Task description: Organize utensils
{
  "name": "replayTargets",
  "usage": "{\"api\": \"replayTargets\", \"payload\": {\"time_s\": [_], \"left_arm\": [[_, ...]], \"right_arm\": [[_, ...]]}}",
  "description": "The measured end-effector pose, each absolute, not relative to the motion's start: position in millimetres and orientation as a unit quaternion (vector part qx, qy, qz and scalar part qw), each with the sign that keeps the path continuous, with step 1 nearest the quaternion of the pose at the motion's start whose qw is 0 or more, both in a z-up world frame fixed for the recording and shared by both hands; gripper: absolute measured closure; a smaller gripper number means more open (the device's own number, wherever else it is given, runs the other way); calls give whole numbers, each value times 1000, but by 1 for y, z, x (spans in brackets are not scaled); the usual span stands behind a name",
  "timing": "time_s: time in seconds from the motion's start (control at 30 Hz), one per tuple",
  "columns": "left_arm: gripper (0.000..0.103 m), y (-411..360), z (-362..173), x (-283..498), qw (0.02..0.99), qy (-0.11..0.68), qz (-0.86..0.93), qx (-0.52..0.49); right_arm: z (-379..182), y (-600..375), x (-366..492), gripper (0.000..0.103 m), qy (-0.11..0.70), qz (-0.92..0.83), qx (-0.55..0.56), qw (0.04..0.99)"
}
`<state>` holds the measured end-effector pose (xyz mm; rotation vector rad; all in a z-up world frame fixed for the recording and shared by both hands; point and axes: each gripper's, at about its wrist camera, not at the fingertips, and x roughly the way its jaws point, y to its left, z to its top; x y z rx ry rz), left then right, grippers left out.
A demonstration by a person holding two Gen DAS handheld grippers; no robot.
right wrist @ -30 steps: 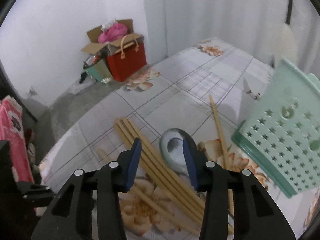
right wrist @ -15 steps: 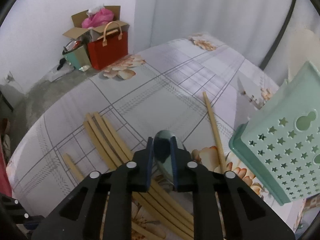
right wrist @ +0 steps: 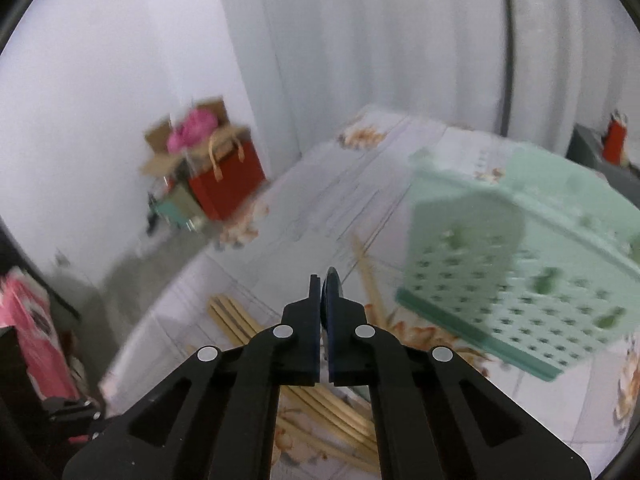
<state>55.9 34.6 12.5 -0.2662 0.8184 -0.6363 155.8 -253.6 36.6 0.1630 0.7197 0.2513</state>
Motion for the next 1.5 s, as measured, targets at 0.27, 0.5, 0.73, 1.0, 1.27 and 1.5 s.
{"api": "replayTargets", "payload": {"time_s": [0.27, 0.5, 0.73, 1.0, 1.27, 1.5], "left_arm": [[102, 28, 92, 77, 875, 324, -342, -109], [102, -14, 175, 119, 910, 217, -352, -37], [102, -74, 202, 158, 932, 157, -319, 68], [102, -126, 186, 175, 935, 128, -294, 154], [101, -161, 147, 191, 913, 182, -309, 194], [98, -160, 129, 206, 896, 237, -355, 123]], "right_arm": [[83, -323, 104, 102, 251, 103, 143, 952], [94, -361, 83, 102, 204, 97, 192, 955], [96, -379, 74, 102, 183, 98, 207, 956], [96, -395, 66, 102, 170, 100, 218, 956], [96, -409, 61, 102, 164, 107, 241, 950], [96, -422, 60, 102, 157, 140, 280, 937]]}}
